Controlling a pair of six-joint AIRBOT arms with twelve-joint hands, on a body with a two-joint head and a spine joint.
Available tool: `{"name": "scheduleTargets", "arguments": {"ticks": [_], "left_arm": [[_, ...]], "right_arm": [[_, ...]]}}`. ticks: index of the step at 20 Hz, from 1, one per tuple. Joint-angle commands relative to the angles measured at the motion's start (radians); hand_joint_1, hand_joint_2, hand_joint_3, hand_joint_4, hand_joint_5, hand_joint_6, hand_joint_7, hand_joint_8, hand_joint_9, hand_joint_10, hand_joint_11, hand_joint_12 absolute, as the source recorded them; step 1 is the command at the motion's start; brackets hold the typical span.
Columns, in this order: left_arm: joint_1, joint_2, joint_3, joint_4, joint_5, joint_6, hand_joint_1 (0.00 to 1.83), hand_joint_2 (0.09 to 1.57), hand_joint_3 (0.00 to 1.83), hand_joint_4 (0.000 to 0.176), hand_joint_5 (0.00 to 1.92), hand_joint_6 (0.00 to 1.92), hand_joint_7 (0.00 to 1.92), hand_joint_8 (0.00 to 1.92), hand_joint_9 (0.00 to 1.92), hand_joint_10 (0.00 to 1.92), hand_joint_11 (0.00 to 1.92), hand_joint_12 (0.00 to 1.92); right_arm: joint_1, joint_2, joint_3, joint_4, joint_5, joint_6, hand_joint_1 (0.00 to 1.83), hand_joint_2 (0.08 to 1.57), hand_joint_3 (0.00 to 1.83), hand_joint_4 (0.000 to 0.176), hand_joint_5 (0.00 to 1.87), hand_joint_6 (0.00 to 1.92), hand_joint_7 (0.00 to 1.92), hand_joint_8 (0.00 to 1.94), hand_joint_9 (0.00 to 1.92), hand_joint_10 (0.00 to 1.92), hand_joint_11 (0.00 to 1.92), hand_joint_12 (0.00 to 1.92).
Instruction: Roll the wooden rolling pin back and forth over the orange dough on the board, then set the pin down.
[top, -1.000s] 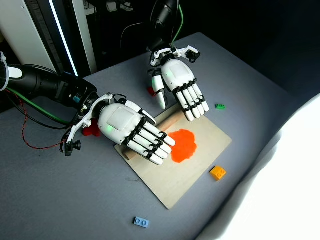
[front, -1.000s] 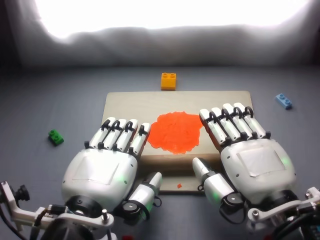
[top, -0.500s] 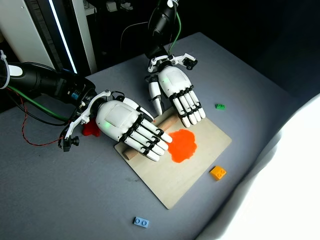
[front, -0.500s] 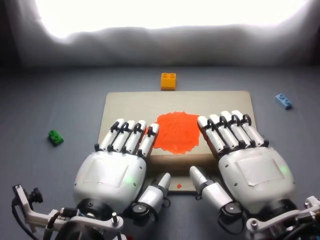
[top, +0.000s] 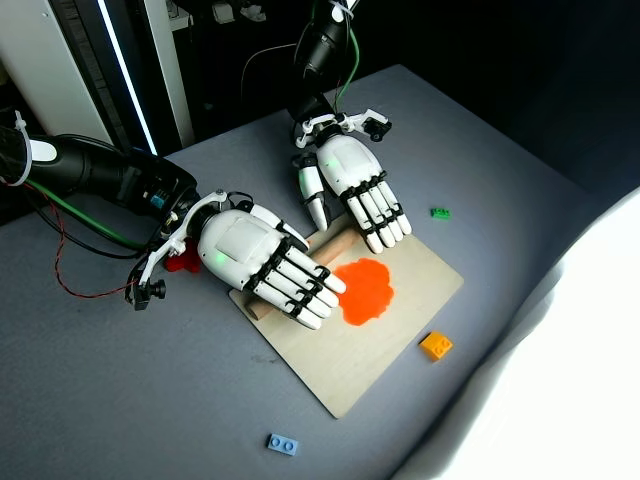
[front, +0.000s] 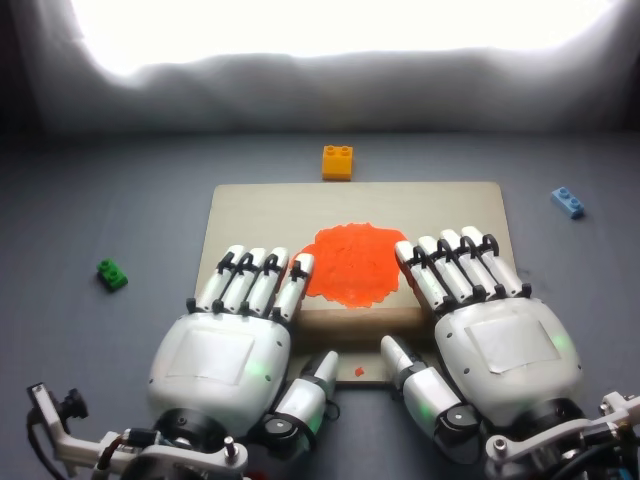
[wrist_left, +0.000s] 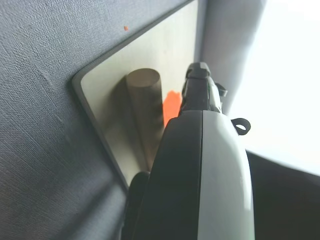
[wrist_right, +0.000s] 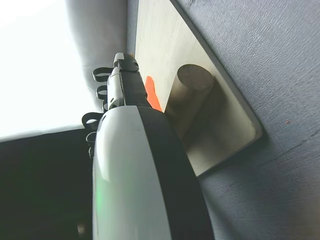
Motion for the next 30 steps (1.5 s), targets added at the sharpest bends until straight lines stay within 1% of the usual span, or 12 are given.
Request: {"name": "scheduleTargets", "arguments": {"ticks": [1,6,8,10,24,26,30], "left_arm": [[0.002,-0.002,0.005,0.074,-0.094,-0.004,0.00,1.53,0.04,0.000,0.00,0.00,0.00,0.00,0.00,0.00,0.00,0.00],[0.003,-0.010,0.021,0.075,-0.094,-0.008,0.00,1.54,0.03,0.000,0.00,0.00,0.00,0.00,0.00,0.00,0.00,0.00],[0.004,-0.011,0.026,0.075,-0.094,-0.009,0.00,1.54,0.03,0.000,0.00,0.00,0.00,0.00,0.00,0.00,0.00,0.00],[0.004,-0.012,0.031,0.075,-0.093,-0.012,0.00,1.54,0.03,0.000,0.01,0.01,0.00,0.00,0.00,0.00,0.00,0.00],[-0.016,-0.027,0.073,0.075,-0.030,-0.028,0.00,1.54,0.01,0.000,0.02,0.01,0.01,0.00,0.00,0.00,0.00,0.00],[-0.019,-0.031,0.078,0.075,-0.026,-0.028,0.00,1.54,0.01,0.000,0.02,0.01,0.02,0.01,0.00,0.00,0.00,0.00],[-0.025,-0.035,0.092,0.075,-0.016,-0.033,0.00,1.53,0.01,0.000,0.01,0.00,0.00,0.00,0.00,0.00,0.00,0.00]], "right_arm": [[0.002,0.000,0.003,-0.065,0.093,0.002,0.00,1.57,0.02,0.000,0.06,0.00,0.06,0.00,0.02,0.00,0.01,0.00],[0.008,-0.011,0.006,-0.041,0.093,0.004,0.00,1.57,0.03,0.000,0.08,0.01,0.07,0.00,0.02,0.00,0.01,0.01],[0.010,-0.015,0.011,-0.036,0.093,0.004,0.00,1.57,0.03,0.000,0.05,0.00,0.06,0.00,0.01,0.00,0.00,0.00],[0.015,-0.019,0.018,-0.032,0.092,0.004,0.00,1.57,0.02,0.000,0.07,0.01,0.07,0.01,0.03,0.01,0.02,0.02],[0.025,-0.033,0.058,-0.028,0.063,0.004,0.00,1.57,0.03,0.000,0.06,0.00,0.06,0.00,0.02,0.00,0.00,0.03],[0.027,-0.034,0.062,-0.027,0.058,0.005,0.00,1.57,0.03,0.000,0.08,0.01,0.08,0.00,0.03,0.00,0.00,0.04],[0.030,-0.034,0.070,-0.025,0.052,0.010,0.00,1.57,0.04,0.000,0.08,0.00,0.07,0.00,0.04,0.00,0.00,0.13]]}}
